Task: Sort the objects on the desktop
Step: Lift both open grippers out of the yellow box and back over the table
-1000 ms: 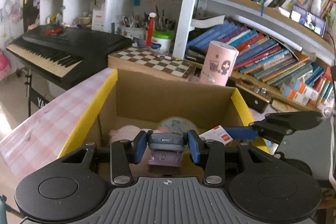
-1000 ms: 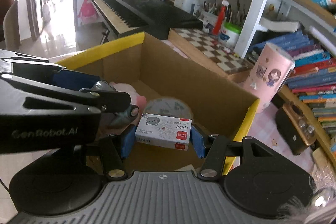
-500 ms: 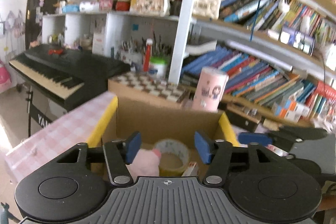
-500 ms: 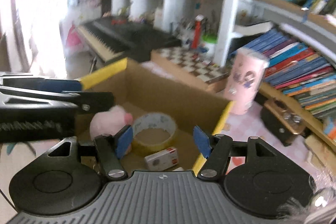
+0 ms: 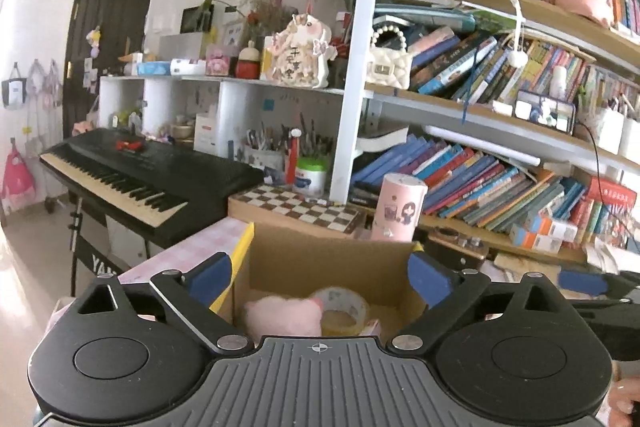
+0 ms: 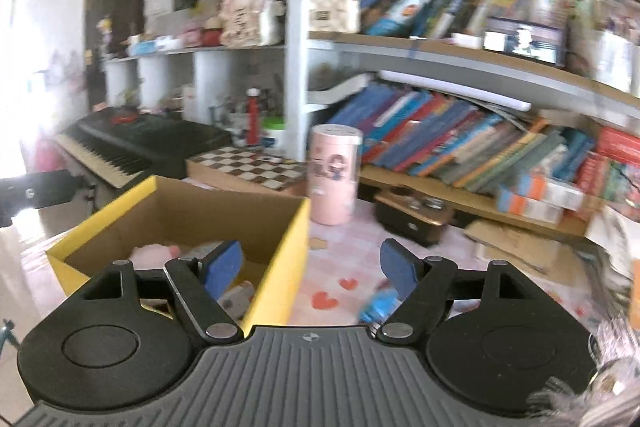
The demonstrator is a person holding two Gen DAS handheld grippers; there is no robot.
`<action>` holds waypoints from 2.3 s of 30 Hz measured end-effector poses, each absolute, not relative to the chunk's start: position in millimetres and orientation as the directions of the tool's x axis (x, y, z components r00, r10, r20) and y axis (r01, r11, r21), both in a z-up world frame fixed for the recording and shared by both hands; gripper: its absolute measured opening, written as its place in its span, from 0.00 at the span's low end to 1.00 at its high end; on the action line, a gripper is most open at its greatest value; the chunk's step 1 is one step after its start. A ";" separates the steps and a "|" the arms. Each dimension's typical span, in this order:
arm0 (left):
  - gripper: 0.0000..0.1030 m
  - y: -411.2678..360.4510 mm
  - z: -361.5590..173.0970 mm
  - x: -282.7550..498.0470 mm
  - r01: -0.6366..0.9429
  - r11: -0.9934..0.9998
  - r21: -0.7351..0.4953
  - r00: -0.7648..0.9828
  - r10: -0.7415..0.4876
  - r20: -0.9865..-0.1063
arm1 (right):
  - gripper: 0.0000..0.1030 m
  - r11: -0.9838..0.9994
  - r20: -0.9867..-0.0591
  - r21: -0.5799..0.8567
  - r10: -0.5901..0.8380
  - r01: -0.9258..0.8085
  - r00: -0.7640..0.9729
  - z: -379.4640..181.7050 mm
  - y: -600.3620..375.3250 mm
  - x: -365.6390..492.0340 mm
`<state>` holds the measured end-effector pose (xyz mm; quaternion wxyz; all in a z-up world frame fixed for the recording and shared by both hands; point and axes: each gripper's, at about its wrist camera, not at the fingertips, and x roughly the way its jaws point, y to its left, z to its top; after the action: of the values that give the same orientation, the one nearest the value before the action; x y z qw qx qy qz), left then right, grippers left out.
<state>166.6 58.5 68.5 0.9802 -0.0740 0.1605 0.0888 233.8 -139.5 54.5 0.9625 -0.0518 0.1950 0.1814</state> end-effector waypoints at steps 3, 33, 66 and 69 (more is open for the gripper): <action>0.96 58.6 63.8 153.2 -0.188 0.975 -0.118 0.930 0.138 -0.340 | 0.74 0.938 -0.407 -0.045 0.296 -0.343 0.864 47.8 -142.6 214.7; 0.97 11.7 22.2 48.8 0.057 0.997 -0.056 0.859 -0.078 -0.506 | 0.75 0.984 -0.566 -0.041 0.121 -0.174 0.815 1.3 -163.6 62.2; 1.00 -98.8 13.4 149.9 0.265 0.963 -0.056 0.807 -0.254 -0.533 | 0.76 0.999 -0.604 -0.048 -0.025 -0.005 0.797 -1.3 -268.0 152.0; 1.00 -111.3 13.4 164.4 0.249 0.966 -0.064 0.808 -0.244 -0.536 | 0.76 0.998 -0.600 -0.053 -0.017 -0.019 0.800 0.5 -281.0 167.7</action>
<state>164.4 -111.3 13.4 0.9509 0.0047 0.2811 -0.1295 167.7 -281.0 0.5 0.9482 -0.0283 0.3163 0.0004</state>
